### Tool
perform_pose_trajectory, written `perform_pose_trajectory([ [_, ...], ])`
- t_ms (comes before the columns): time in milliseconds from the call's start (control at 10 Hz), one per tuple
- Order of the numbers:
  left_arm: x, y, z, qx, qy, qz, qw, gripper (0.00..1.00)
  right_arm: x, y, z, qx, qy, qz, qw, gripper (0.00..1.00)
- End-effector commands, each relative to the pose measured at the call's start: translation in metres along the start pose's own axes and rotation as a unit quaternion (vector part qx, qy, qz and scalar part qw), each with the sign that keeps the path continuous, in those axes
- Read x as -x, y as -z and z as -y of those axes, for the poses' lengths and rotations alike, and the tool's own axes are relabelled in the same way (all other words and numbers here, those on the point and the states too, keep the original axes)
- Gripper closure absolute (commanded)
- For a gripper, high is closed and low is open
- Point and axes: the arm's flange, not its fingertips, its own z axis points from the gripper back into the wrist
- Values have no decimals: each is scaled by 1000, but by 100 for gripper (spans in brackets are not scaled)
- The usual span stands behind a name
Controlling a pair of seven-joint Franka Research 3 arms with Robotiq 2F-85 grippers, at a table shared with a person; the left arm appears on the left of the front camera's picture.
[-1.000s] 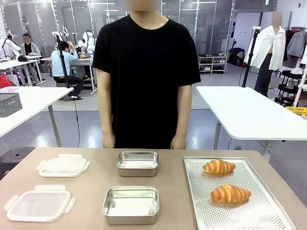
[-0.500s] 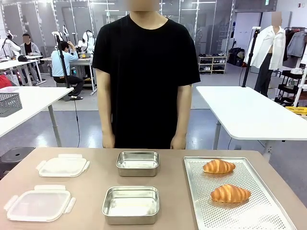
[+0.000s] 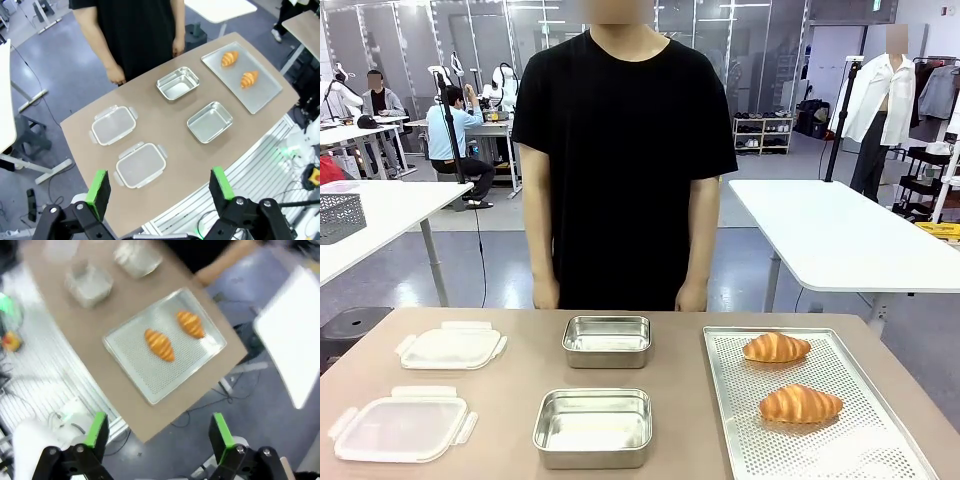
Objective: Place the bread into the airtight container.
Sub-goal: Pick up a Butter Roll and place it into an empty Airtight Container.
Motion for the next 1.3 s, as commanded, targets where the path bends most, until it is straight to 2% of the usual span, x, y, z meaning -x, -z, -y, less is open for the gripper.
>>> perform_pose_trajectory([
  [0, -3, -2, 0, -1, 2, 0, 1000, 0, -22, 40, 20, -26, -220, -66, 973, 0],
  [100, -3, -2, 0, -1, 2, 0, 1000, 0, -34, 70, 27, -57, -229, -92, 967, 0],
  [300, -3, -2, 0, -1, 2, 0, 1000, 0, -47, 120, 29, -81, -280, -112, 950, 0],
  [400, -3, -2, 0, -1, 2, 0, 1000, 0, -54, 156, 27, -110, -298, -95, 943, 0],
  [600, -3, -2, 0, -1, 2, 0, 1000, 0, -50, 249, 30, -127, -289, -91, 944, 0],
  [700, -3, -2, 0, -1, 2, 0, 1000, 0, -46, 280, 30, -103, -283, -113, 947, 0],
  [900, -3, -2, 0, -1, 2, 0, 1000, 0, -39, 333, 34, -103, -280, -118, 947, 0],
  [1100, -3, -2, 0, -1, 2, 0, 1000, 0, -26, 386, 33, -104, -274, -89, 952, 0],
  [1200, -3, -2, 0, -1, 2, 0, 1000, 0, -19, 409, 34, -103, -272, -90, 953, 0],
])
